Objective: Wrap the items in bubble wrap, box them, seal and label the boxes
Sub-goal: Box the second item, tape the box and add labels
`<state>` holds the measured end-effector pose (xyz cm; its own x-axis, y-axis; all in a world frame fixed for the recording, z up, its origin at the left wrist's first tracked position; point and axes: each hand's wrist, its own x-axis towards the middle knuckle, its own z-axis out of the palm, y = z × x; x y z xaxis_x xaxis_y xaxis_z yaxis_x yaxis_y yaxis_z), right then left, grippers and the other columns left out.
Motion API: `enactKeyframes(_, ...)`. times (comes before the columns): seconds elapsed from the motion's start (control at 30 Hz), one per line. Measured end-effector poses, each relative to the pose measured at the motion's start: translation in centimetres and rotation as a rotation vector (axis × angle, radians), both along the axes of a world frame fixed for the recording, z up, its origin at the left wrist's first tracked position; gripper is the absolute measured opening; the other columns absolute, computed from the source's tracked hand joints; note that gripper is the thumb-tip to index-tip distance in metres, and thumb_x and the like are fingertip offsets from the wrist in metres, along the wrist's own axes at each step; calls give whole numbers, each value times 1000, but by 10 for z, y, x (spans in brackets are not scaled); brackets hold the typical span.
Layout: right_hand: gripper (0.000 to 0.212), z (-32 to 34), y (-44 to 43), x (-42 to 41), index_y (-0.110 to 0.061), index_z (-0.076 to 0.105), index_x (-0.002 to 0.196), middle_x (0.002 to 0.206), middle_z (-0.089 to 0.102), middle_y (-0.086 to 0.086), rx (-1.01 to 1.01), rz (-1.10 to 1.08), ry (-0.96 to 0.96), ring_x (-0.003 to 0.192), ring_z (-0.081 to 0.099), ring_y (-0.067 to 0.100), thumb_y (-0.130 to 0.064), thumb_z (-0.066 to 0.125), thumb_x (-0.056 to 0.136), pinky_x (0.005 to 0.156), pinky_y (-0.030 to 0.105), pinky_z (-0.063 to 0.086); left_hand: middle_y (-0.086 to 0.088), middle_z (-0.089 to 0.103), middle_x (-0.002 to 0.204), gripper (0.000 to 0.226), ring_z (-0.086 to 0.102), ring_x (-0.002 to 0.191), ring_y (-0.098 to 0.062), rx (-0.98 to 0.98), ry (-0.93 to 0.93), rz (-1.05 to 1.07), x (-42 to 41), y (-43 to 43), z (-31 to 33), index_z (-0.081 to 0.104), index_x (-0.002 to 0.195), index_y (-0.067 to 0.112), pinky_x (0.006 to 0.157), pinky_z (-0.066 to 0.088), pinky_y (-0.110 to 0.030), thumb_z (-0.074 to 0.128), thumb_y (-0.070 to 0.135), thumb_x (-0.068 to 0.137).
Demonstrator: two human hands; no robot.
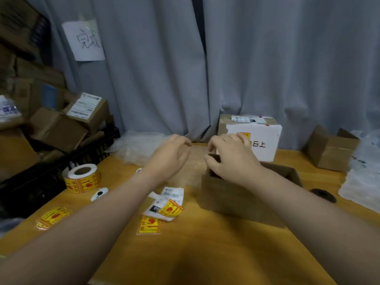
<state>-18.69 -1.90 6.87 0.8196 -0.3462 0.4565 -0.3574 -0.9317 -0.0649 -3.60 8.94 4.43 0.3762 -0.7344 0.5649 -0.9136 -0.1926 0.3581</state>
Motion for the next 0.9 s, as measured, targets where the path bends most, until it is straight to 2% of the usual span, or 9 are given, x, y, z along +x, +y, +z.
enactKeyframes(0.13, 21, 11, -12, 66, -23, 57, 103, 107, 60, -1, 93, 1, 53, 113, 48, 23, -36, 46, 91, 108, 43, 20, -9, 42, 134, 26, 42, 123, -26, 228, -47, 249, 80, 14, -4, 59, 118, 13, 102, 31, -30, 52, 21, 94)
enactKeyframes(0.27, 20, 15, -25, 107, -22, 58, 101, 102, 62, -3, 121, -10, 88, 107, 51, 23, -36, 48, 91, 102, 41, 24, -6, 6, 159, 31, 4, 145, -32, 763, -344, 446, 135, 11, -23, 62, 118, 23, 116, 8, -45, 41, 27, 96)
enactKeyframes(0.37, 21, 13, -32, 120, -22, 57, 104, 102, 62, -3, 150, -21, 90, 107, 52, 23, -36, 48, 91, 102, 41, 24, -3, -7, 159, 36, -14, 144, -35, 1041, -444, 505, 159, -6, -46, 55, 128, 24, 113, -10, -55, 39, 28, 96)
enactKeyframes(0.43, 22, 12, -36, 121, -22, 57, 108, 107, 63, -3, 153, -23, 69, 108, 53, 22, -35, 48, 92, 102, 40, 24, 0, -9, 159, 44, -16, 144, -33, 1090, -401, 533, 172, -15, -55, 39, 142, 22, 110, -13, -60, 36, 26, 98)
enactKeyframes(0.53, 22, 15, -41, 117, -23, 54, 112, 111, 63, -3, 175, -10, 21, 109, 53, 21, -33, 48, 93, 98, 37, 25, 2, 4, 159, 52, 2, 146, -24, 747, -328, 543, 182, -25, -39, 18, 150, 15, 112, -5, -59, 29, 20, 99)
enactKeyframes(0.63, 26, 20, -44, 109, -22, 50, 116, 111, 62, -1, 197, 5, -24, 108, 54, 22, -32, 50, 93, 94, 36, 31, -4, 32, 151, 45, 29, 138, -20, 23, -205, 439, 180, -31, 13, 35, 144, 11, 116, 8, -50, 34, 11, 99)
enactKeyframes(0.7, 31, 25, -47, 101, -21, 46, 121, 114, 60, 2, 248, 19, -87, 106, 54, 23, -32, 53, 92, 92, 38, 41, -10, 44, 142, 37, 39, 131, -23, -305, -116, 250, 162, -33, 58, 46, 136, 5, 115, 20, -38, 35, 14, 101)
enactKeyframes(0.8, 41, 35, -55, 84, -20, 41, 130, 127, 54, 3, 397, 33, -263, 107, 53, 20, -32, 56, 93, 82, 30, 41, -12, 55, 118, 34, 50, 111, -18, -476, 5, 16, 120, -29, 106, 58, 116, 0, 95, 29, -10, 32, 18, 103)
enactKeyframes(0.9, 55, 49, -64, 66, -20, 34, 137, 140, 43, 2, 595, 61, -483, 126, 44, 20, -37, 60, 91, 84, 31, 44, -5, 50, 95, 53, 47, 86, -13, -438, 351, -213, 84, -27, 132, 54, 98, 16, 82, 37, -21, 21, 57, 97)
